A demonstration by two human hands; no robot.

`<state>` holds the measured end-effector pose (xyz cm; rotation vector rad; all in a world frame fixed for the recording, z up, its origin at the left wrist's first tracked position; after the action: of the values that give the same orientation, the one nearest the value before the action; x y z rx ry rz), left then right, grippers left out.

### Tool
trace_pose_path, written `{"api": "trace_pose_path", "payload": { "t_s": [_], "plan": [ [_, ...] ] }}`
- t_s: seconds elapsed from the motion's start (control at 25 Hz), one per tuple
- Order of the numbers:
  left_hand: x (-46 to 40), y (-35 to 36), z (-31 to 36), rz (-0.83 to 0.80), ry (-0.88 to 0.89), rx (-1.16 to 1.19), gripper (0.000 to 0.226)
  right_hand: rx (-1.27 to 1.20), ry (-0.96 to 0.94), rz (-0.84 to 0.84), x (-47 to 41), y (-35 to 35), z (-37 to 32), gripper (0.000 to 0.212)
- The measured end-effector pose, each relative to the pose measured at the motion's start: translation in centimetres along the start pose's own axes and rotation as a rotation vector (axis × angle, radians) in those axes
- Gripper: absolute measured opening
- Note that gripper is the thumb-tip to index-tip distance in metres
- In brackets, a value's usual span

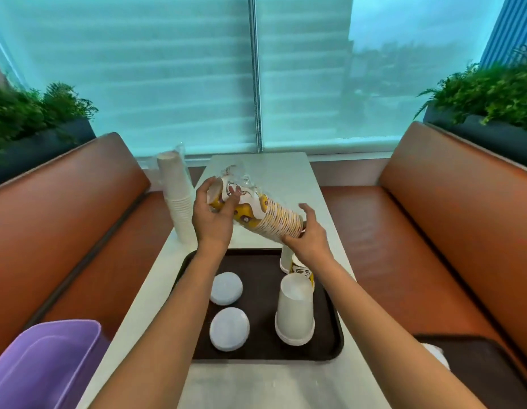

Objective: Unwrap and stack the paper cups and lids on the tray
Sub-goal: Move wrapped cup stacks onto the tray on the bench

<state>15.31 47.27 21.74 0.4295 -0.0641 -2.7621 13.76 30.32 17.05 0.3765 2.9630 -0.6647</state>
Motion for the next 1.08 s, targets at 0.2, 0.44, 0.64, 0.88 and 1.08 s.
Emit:
{"api": "trace_pose_path", "payload": {
  "t_s": [0.2,0.44,0.64,0.88,1.08],
  "plan": [
    [-5.2,-1.3,-1.9,-0.063,0.051,-0.186,0.047,0.128,0.053,-0.142,-3.4,5.3,-1.1,0.081],
    [-9.5,0.9,-4.0,-0.247,0.214,-0.458,0.048,0.080,0.243,-0.184,-9.1,10.1,0.3,0.083],
    [-13.4,3.5,-7.3,-0.424,0.196,-0.627,0.051,0.118,0.338,-0.202,-14.4,13.4,3.3,0.086],
    [-17.1,5.4,-11.9,-0.519,0.127,-0.747,0.048,0.198,0.438,-0.246,-18.8,15.9,6.4,0.085],
    [-18.3,6.3,-14.5,-0.623,0.196,-1.069,0.050,0.403,0.443,-0.394,-20.5,17.9,9.0,0.071]
  ]
}}
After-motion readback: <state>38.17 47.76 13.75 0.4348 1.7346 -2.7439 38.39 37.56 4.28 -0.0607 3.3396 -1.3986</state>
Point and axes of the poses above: each hand's wrist, its own x-axis away from the middle knuckle, its own y-axis out of the palm, z = x × y, the point moved 1 cm from there along -x, towards the middle knuckle, and after that the axes turned 1 degree about -x, right-handed, at the moved point
